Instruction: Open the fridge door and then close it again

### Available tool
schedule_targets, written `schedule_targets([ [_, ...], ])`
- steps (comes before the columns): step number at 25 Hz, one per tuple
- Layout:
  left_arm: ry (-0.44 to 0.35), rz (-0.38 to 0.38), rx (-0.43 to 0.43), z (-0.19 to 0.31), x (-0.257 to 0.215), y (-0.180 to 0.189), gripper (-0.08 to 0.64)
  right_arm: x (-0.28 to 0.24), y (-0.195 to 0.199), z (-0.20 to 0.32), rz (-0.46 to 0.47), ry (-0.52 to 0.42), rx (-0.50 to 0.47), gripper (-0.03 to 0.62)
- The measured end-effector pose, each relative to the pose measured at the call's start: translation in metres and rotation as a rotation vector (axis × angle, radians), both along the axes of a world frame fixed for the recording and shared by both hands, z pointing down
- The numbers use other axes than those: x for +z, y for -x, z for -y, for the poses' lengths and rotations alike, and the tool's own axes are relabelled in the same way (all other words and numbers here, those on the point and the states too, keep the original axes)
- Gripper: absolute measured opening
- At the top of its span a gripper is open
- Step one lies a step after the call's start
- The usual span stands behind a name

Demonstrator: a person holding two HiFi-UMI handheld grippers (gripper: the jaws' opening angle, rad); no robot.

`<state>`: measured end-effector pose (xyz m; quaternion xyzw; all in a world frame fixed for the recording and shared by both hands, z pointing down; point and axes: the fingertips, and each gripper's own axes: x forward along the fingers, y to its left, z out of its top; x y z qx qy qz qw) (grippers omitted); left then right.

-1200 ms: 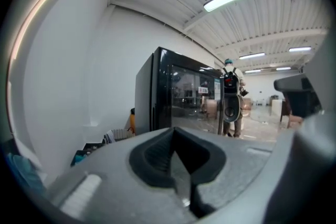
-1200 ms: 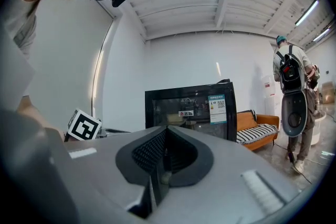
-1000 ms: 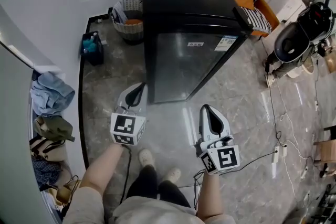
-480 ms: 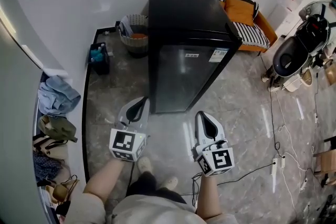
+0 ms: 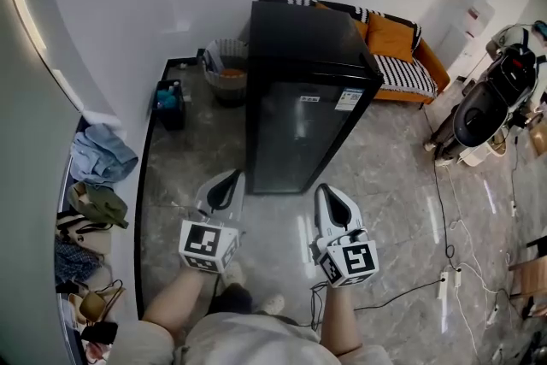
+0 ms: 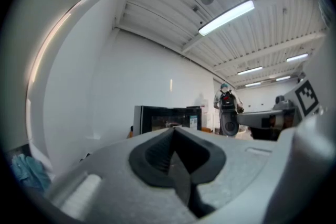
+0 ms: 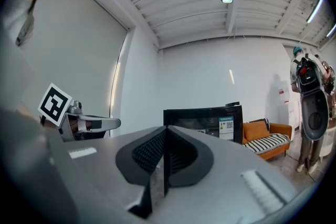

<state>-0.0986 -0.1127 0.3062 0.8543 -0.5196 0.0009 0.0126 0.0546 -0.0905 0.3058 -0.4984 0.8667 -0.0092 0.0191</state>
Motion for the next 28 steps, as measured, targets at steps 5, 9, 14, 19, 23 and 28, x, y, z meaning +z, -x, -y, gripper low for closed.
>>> schedule_targets([
  [5,-0.017,-0.005,-0.025,-0.024,-0.012,-0.002,0.002,-0.015,-0.005,-0.019,-0.004,-0.024,-0.016,-0.011],
  [9,-0.023,-0.009,-0.038,-0.042,-0.017,-0.006,0.002,-0.022,-0.009,-0.035,0.004,-0.036,-0.027,-0.012],
  [14,-0.029,-0.016,-0.048,-0.061,-0.021,-0.013,0.002,-0.024,-0.015,-0.053,0.001,-0.035,-0.036,-0.012],
  [19,-0.039,-0.021,-0.064,-0.078,-0.024,-0.014,0.002,-0.025,-0.016,-0.068,0.012,-0.042,-0.049,-0.012],
  [23,-0.043,-0.05,-0.075,-0.089,-0.028,-0.019,0.002,-0.027,-0.022,-0.077,0.019,-0.049,-0.056,-0.012],
  [28,-0.057,-0.034,-0.079,-0.093,-0.032,-0.025,0.002,-0.03,-0.026,-0.08,0.032,-0.057,-0.064,-0.011],
])
